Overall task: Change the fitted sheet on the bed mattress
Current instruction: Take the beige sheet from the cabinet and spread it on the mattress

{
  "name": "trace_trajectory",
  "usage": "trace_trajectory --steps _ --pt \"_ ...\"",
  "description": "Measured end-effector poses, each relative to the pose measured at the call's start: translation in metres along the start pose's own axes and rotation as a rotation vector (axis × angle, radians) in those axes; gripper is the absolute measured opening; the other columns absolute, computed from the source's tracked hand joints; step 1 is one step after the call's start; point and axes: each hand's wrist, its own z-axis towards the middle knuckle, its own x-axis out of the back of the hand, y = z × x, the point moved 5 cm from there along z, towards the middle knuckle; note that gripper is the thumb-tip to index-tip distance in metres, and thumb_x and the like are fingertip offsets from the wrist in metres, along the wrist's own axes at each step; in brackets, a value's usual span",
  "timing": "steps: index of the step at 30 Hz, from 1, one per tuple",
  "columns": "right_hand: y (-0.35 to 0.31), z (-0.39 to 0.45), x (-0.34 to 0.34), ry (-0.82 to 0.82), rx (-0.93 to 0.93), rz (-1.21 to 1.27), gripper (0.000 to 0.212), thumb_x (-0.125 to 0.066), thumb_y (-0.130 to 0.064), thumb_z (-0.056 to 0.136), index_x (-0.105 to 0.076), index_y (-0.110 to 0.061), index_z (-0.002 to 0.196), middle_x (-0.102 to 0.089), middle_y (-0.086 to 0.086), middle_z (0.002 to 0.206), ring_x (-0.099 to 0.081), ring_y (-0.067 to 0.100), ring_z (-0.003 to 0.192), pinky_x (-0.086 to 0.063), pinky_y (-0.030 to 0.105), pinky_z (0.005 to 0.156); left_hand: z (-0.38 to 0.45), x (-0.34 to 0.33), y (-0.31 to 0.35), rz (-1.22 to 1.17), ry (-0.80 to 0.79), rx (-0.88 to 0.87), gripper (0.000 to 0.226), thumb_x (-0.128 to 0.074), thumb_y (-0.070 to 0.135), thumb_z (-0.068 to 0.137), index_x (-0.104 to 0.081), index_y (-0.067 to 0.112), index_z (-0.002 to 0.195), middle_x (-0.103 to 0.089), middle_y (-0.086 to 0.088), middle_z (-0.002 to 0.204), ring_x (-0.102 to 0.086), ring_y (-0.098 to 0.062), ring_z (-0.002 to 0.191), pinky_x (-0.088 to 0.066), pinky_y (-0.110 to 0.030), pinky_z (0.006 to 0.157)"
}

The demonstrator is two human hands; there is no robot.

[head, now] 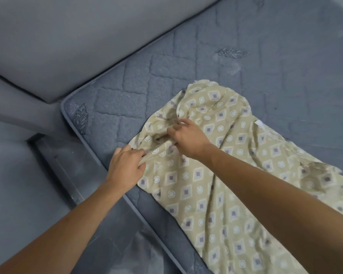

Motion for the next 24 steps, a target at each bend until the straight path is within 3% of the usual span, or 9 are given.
trace_trajectory --steps 3,6,9,12,15,17,20,22,24 --pt "0.019 -0.038 0.029 -0.025 -0.053 0.072 0.022 -0.065 -0.019 0.091 -0.066 -0.017 0.114 -0.071 0.007 0.106 -0.069 0.035 0.093 -0.046 0.041 0.09 0.001 0.019 0.038 -0.021 0.005 -0.112 0.006 -0.068 0.015 0.089 -0.069 0.02 0.093 -0.066 0.008 0.081 -0.055 -0.02 0.087 -0.04 -0.035 0.089" --pt "0.035 -0.093 0.071 0.015 -0.117 0.156 0.016 -0.069 -0.022 0.088 -0.073 -0.017 0.102 -0.069 0.006 0.098 -0.066 0.033 0.087 -0.04 0.038 0.081 -0.001 0.042 0.083 -0.06 0.002 -0.194 0.004 -0.064 0.016 0.092 -0.064 0.019 0.094 -0.065 0.007 0.087 -0.056 -0.021 0.088 -0.045 -0.039 0.09" --pt "0.048 -0.158 0.111 0.057 -0.251 0.217 0.013 -0.071 -0.024 0.09 -0.074 -0.016 0.1 -0.057 0.003 0.091 -0.061 0.034 0.082 -0.027 0.034 0.076 -0.011 0.064 0.133 -0.127 -0.014 -0.258 0.006 -0.062 0.016 0.097 -0.061 0.015 0.091 -0.062 0.003 0.082 -0.057 -0.023 0.081 -0.046 -0.041 0.077" --pt "0.051 -0.233 0.138 0.068 -0.343 0.308 0.013 -0.07 -0.028 0.094 -0.071 -0.015 0.095 -0.051 -0.002 0.089 -0.06 0.031 0.085 -0.029 0.034 0.067 -0.03 0.088 0.193 -0.163 -0.011 -0.316 0.006 -0.064 0.013 0.098 -0.064 0.014 0.092 -0.064 0.001 0.081 -0.056 -0.023 0.074 -0.035 -0.036 0.067" --pt "0.042 -0.306 0.165 0.049 -0.388 0.408 0.003 -0.068 -0.023 0.096 -0.067 -0.021 0.093 -0.062 -0.001 0.089 -0.059 0.025 0.086 -0.036 0.035 0.067 -0.06 0.113 0.251 -0.107 -0.028 -0.4 0.004 -0.068 0.016 0.096 -0.068 0.017 0.093 -0.066 0.002 0.083 -0.06 -0.026 0.077 -0.035 -0.036 0.074" --pt "0.035 -0.354 0.183 0.03 -0.465 0.433 0.014 -0.065 -0.021 0.097 -0.057 -0.028 0.088 -0.068 0.002 0.089 -0.059 0.025 0.085 -0.037 0.037 0.067 -0.081 0.126 0.287 -0.092 -0.064 -0.449 0.007 -0.067 0.019 0.097 -0.068 0.019 0.09 -0.067 0.001 0.082 -0.06 -0.027 0.078 -0.04 -0.039 0.078" --pt "0.027 -0.426 0.214 0.084 -0.568 0.474 0.026 -0.063 -0.026 0.099 -0.047 -0.031 0.079 -0.059 -0.006 0.077 -0.059 0.026 0.082 -0.044 0.042 0.067 -0.113 0.149 0.344 -0.102 -0.099 -0.536 0.011 -0.066 0.018 0.097 -0.066 0.018 0.086 -0.066 0.002 0.081 -0.059 -0.025 0.08 -0.046 -0.045 0.08" --pt "0.021 -0.474 0.235 0.143 -0.632 0.489 0.026 -0.064 -0.033 0.101 -0.049 -0.029 0.08 -0.05 -0.011 0.072 -0.052 0.021 0.078 -0.041 0.041 0.066 -0.129 0.162 0.381 -0.15 -0.137 -0.569 0.011 -0.064 0.017 0.098 -0.066 0.018 0.087 -0.064 0.005 0.083 -0.058 -0.019 0.082 -0.049 -0.046 0.079" --pt "0.017 -0.521 0.254 0.207 -0.684 0.499 0.026 -0.064 -0.037 0.101 -0.055 -0.021 0.083 -0.054 -0.008 0.071 -0.054 0.024 0.075 -0.041 0.041 0.065 -0.141 0.174 0.418 -0.204 -0.178 -0.606 0.01 -0.062 0.018 0.1 -0.069 0.02 0.093 -0.067 0.009 0.089 -0.061 -0.013 0.086 -0.052 -0.043 0.081"
